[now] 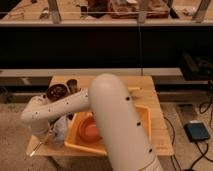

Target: Place fork in table surface

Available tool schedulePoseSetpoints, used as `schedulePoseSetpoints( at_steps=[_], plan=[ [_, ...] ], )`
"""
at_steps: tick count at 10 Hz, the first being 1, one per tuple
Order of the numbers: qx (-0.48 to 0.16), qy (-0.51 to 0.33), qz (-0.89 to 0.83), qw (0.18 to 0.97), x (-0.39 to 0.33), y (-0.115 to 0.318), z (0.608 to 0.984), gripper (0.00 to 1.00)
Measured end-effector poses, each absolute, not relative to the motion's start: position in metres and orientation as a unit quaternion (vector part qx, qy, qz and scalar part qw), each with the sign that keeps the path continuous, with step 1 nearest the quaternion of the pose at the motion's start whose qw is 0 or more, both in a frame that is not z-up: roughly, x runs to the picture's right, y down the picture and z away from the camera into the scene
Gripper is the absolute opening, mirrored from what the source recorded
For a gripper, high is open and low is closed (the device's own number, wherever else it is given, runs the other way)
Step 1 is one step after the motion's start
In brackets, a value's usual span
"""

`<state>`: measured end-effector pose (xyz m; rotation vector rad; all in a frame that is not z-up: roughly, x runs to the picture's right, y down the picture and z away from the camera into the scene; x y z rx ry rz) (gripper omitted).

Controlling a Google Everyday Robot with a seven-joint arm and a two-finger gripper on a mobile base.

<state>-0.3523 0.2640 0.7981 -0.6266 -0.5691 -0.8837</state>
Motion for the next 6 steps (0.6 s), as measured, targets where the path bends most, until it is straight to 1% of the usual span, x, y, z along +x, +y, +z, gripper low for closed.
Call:
schedulePoseSetpoints(
  at_steps=[6],
  plan=[
    [-0.292,-0.269,-0.417,0.818,-0.3513,0.2620,0.7990,0.11]
  ],
)
